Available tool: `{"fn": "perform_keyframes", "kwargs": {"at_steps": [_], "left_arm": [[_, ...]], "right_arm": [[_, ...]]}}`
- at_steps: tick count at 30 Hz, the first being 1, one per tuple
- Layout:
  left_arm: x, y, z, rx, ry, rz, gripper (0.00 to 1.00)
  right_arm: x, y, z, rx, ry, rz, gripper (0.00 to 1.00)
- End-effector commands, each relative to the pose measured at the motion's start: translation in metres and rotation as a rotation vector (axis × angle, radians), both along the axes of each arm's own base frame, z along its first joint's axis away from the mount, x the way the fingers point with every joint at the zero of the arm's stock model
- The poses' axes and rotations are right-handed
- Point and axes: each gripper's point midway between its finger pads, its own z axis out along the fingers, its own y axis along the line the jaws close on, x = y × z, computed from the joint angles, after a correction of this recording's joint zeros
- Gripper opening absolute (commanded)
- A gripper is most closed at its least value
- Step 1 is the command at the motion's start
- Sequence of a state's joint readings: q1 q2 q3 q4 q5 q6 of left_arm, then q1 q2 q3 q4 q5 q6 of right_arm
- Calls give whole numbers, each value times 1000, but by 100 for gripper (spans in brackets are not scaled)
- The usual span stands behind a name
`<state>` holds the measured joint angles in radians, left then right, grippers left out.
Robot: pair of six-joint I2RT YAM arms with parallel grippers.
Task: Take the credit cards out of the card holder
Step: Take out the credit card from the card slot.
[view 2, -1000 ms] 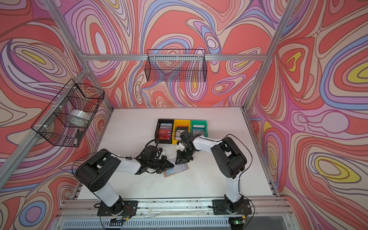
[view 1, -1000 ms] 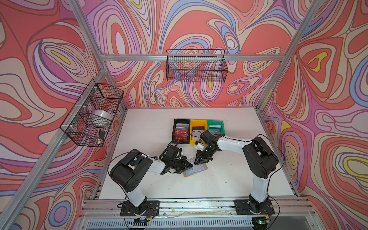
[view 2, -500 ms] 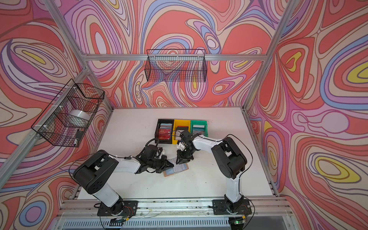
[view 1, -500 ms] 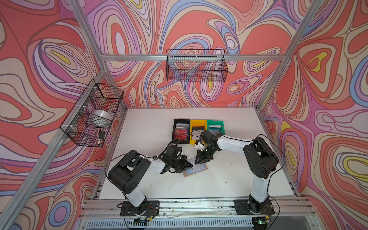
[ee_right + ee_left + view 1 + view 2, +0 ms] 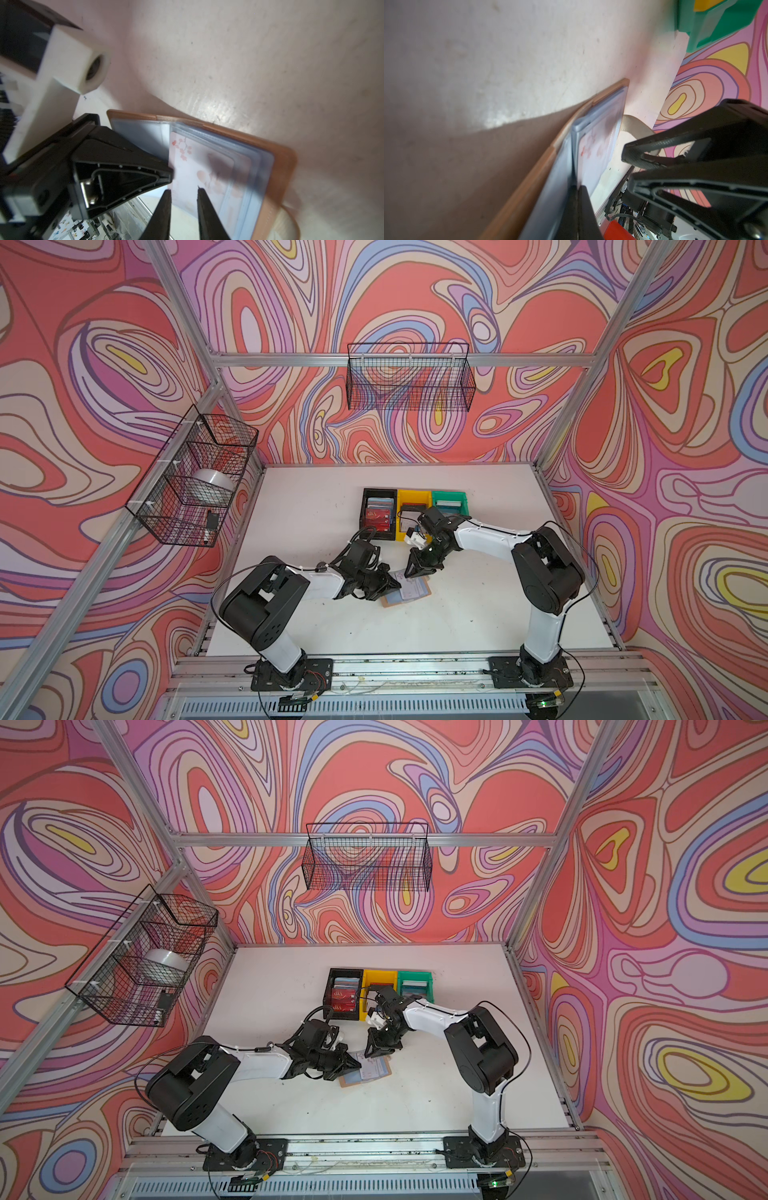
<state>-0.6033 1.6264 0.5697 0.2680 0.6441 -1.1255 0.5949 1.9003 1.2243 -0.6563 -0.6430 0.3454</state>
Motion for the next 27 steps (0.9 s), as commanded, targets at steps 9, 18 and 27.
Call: {"fn": "perform_keyframes", "kwargs": {"at_steps": [9, 18, 27], "left_arm": [[-18, 16, -14, 95, 56, -12, 0], [-23, 22, -15, 113, 63, -13, 0], [-34, 38, -21, 123, 90, 10, 0]], "right_arm": [[-9, 2, -37, -5, 100, -19, 25], [-13, -14, -50, -90, 107, -27, 25], [-11, -18, -49, -90, 103, -37, 24]]}}
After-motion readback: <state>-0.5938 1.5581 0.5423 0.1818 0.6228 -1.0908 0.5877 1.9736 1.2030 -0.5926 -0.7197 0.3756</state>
